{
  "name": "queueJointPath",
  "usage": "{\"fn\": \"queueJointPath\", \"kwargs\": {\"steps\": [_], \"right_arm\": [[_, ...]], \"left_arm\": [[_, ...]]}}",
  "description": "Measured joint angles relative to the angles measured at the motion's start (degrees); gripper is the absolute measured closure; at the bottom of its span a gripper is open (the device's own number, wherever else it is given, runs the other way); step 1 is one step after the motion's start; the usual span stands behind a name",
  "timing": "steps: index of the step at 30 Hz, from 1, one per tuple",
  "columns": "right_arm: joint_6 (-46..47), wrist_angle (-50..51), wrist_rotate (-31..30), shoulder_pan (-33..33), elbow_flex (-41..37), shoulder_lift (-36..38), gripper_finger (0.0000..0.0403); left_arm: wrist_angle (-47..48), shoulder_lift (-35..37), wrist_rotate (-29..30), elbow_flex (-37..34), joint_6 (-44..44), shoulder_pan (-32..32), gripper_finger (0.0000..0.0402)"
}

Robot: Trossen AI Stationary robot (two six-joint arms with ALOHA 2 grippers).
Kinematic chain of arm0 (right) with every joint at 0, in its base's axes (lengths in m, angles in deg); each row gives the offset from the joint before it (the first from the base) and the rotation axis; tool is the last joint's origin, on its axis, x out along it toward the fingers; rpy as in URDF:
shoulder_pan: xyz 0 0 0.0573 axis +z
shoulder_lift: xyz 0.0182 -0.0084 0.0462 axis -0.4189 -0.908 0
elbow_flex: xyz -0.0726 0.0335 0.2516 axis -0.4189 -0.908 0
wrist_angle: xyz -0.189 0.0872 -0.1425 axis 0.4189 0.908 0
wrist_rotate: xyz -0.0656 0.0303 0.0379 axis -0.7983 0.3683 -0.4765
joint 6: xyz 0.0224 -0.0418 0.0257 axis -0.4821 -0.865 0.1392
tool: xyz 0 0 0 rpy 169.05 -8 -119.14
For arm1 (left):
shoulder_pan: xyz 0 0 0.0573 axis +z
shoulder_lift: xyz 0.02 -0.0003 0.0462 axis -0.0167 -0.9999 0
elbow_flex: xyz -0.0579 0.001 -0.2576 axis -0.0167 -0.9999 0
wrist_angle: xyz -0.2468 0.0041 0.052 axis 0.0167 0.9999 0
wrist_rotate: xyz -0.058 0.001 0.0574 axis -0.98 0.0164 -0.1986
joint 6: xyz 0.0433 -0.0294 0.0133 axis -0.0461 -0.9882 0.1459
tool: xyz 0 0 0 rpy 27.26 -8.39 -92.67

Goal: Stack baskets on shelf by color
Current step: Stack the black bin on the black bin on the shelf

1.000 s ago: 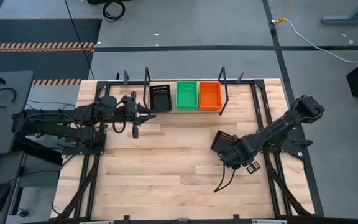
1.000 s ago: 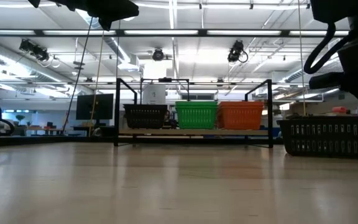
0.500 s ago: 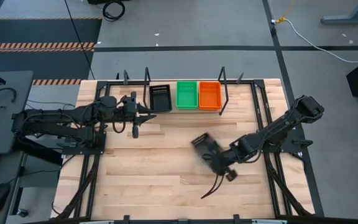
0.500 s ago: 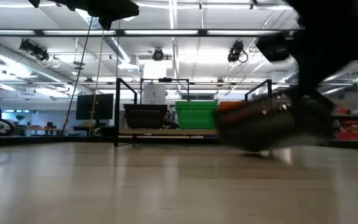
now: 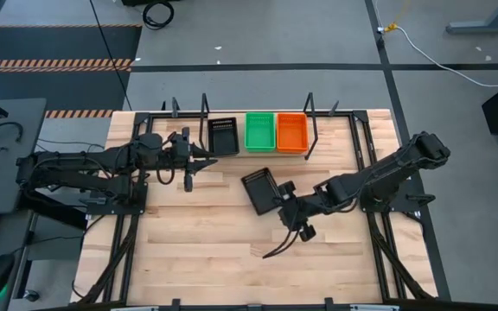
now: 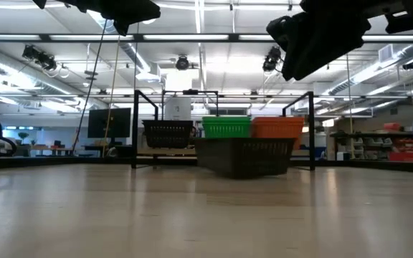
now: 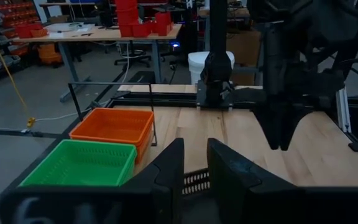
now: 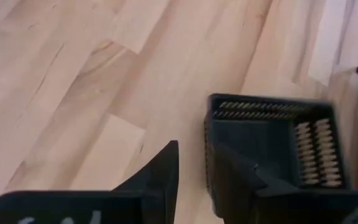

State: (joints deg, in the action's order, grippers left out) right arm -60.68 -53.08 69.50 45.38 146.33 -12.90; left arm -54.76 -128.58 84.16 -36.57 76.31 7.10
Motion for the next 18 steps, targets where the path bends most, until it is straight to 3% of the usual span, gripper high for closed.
{"fn": "queueJointPath", "kwargs": {"steps": [5, 10, 15, 18], "right_arm": [[0.52, 2.51, -0.22, -0.5, 0.02, 0.03, 0.0311], [8.53, 10.13, -10.23, -0.51, 0.02, 0.13, 0.0311], [21.98, 16.77, -22.84, -4.02, 0.01, 0.38, 0.0311], [27.48, 19.69, -25.83, -7.07, 0.02, 1.62, 0.0311]], "left_arm": [[0.06, 0.0, -0.37, 0.0, -0.74, -0.32, 0.0322], [-0.75, -2.47, -0.86, 0.01, -2.98, -5.4, 0.0322], [0.83, -12.01, 5.99, 6.1, -6.15, -12.62, 0.0322], [9.15, -20.73, 8.95, 12.92, -4.27, -16.22, 0.0322]]}}
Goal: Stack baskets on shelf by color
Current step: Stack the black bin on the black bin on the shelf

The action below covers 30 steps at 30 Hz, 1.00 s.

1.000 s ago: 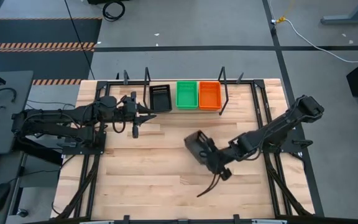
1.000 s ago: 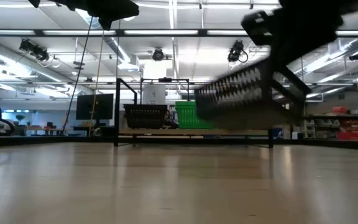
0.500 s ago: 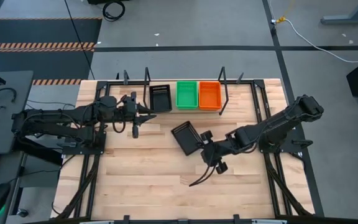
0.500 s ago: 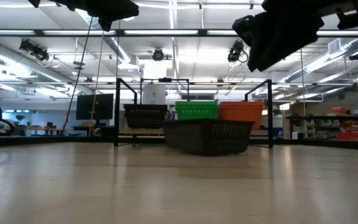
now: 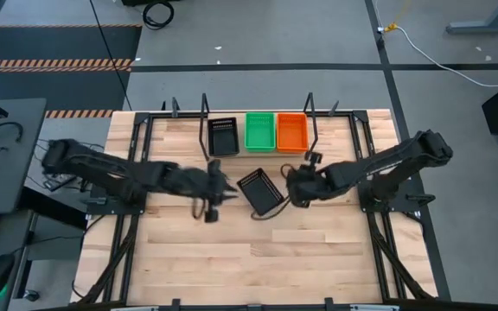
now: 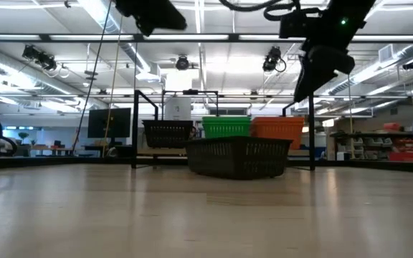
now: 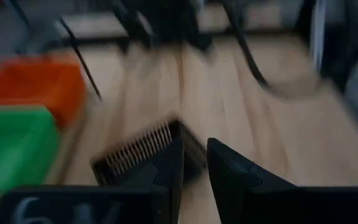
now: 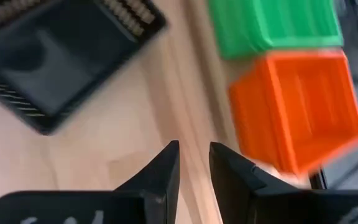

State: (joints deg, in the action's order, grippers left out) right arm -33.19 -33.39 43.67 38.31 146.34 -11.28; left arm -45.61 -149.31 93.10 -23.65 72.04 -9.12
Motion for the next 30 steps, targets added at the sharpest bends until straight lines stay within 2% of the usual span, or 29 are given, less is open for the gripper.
{"fn": "queueJointPath", "kwargs": {"steps": [4, 7, 10, 13, 17, 21, 27, 30], "right_arm": [[8.32, 6.86, -0.25, -2.58, 0.0, 4.17, 0.031], [17.07, 15.48, 1.16, -2.51, 0.0, 9.42, 0.031], [25.36, 22.28, 2.68, 0.59, -0.01, 15.94, 0.031], [31.47, 23.02, 2.77, 5.29, -0.37, 22.0, 0.0309], [35.05, 21.29, 2.67, 9.86, -2.33, 26.83, 0.031], [37.34, 21.77, 0.82, 11.5, -5.36, 28.12, 0.031], [37.36, 21.38, 0.69, 11.52, -9.01, 27.81, 0.031], [37.35, 20.97, -0.74, 11.52, -10.11, 27.83, 0.031]], "left_arm": [[12.29, -10.64, 1.96, 10.14, -0.94, -1.48, 0.0321], [12.24, -16.78, 1.44, 15.17, -5.82, -1.29, 0.0321], [12.35, -21.74, 0.79, 19.38, -9.8, -0.71, 0.0321], [12.97, -26.36, -2.1, 22.35, -12.91, 0.47, 0.0321], [13.7, -32.05, -4.52, 26.38, -15.55, 2.28, 0.0321], [16.52, -37.3, -5.91, 32.04, -15.56, 3.08, 0.0313], [28.96, -43.18, -6.0, 41.73, -15.81, 3.04, 0.026], [32.2, -45.32, -6.0, 45.36, -17.5, 2.77, 0.0225]]}}
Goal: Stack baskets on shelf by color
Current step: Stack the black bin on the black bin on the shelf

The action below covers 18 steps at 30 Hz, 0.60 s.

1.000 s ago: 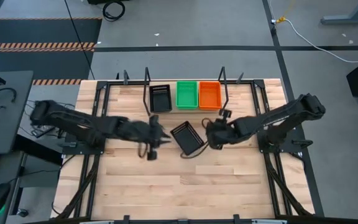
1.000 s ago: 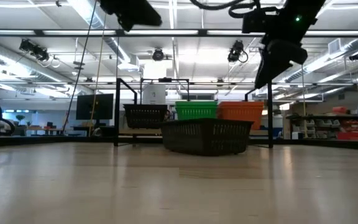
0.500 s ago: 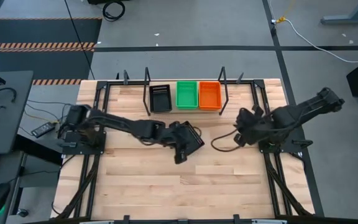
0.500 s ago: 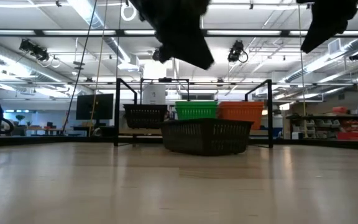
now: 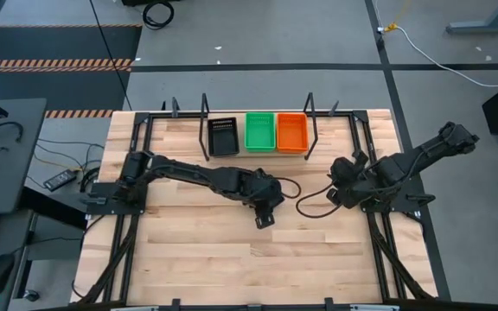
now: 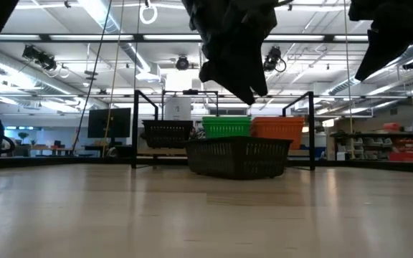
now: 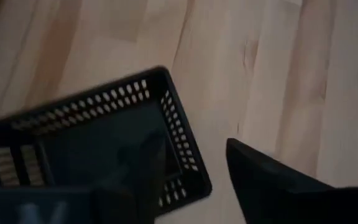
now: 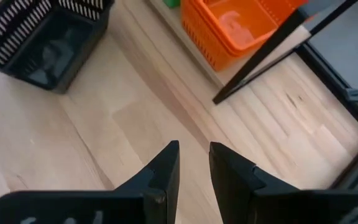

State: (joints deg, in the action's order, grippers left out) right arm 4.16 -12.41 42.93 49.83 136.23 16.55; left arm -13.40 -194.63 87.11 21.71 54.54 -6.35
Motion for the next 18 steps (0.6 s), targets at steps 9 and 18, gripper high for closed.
{"fn": "queueJointPath", "kwargs": {"steps": [9, 18], "right_arm": [[0.1, -1.87, 0.3, 0.05, -1.51, -0.05, 0.031], [0.09, -5.43, 0.74, 1.9, -1.51, -0.38, 0.031]], "left_arm": [[-1.11, -4.87, -2.83, 1.17, -4.53, -0.64, 0.0179], [-2.94, -7.08, 2.73, 1.19, -4.87, -0.52, 0.0197]]}}
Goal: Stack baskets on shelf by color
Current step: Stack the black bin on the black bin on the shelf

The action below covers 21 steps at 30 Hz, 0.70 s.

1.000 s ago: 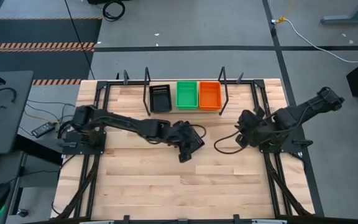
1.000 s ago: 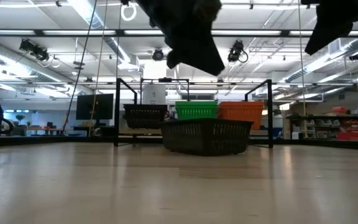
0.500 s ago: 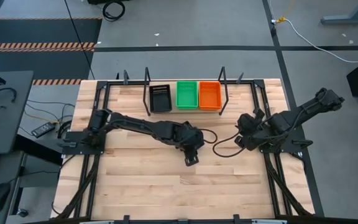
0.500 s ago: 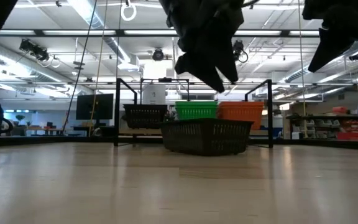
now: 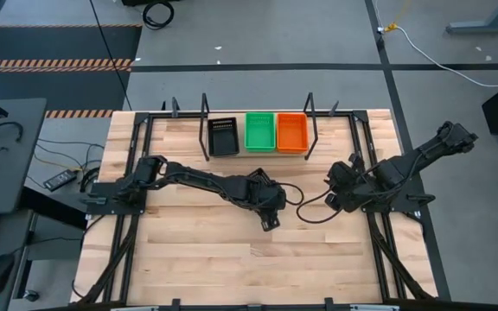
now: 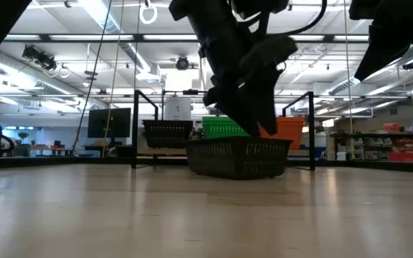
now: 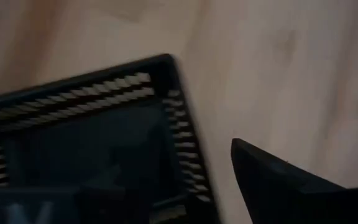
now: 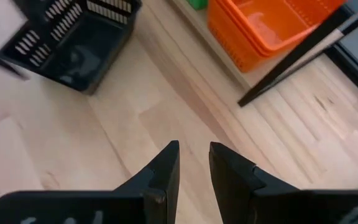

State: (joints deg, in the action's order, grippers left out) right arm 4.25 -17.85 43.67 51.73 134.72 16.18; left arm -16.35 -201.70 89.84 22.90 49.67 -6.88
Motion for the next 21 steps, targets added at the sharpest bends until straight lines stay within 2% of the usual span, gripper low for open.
{"fn": "queueJointPath", "kwargs": {"steps": [3, 6, 12, 18, 21], "right_arm": [[-0.02, -0.68, 0.01, 0.7, 0.0, -0.25, 0.031], [-0.02, -1.16, -0.01, 1.4, 0.0, -0.18, 0.031], [0.99, -1.51, 0.02, 2.29, 0.0, -0.19, 0.031], [1.03, -1.73, 0.03, 2.4, 0.02, -0.2, 0.031], [1.03, -1.73, 0.01, 2.4, 0.02, -0.2, 0.031]], "left_arm": [[1.12, 0.03, 3.57, -0.02, 0.98, 0.0, 0.0205], [0.61, -0.39, 3.43, 0.05, 0.92, 0.0, 0.0215], [-0.64, -1.74, -0.59, -0.04, 0.83, -0.47, 0.023], [-0.17, -3.56, 1.45, -0.01, 2.6, -0.8, 0.0231], [2.12, -4.01, 3.51, -0.1, 6.18, -0.7, 0.025]]}}
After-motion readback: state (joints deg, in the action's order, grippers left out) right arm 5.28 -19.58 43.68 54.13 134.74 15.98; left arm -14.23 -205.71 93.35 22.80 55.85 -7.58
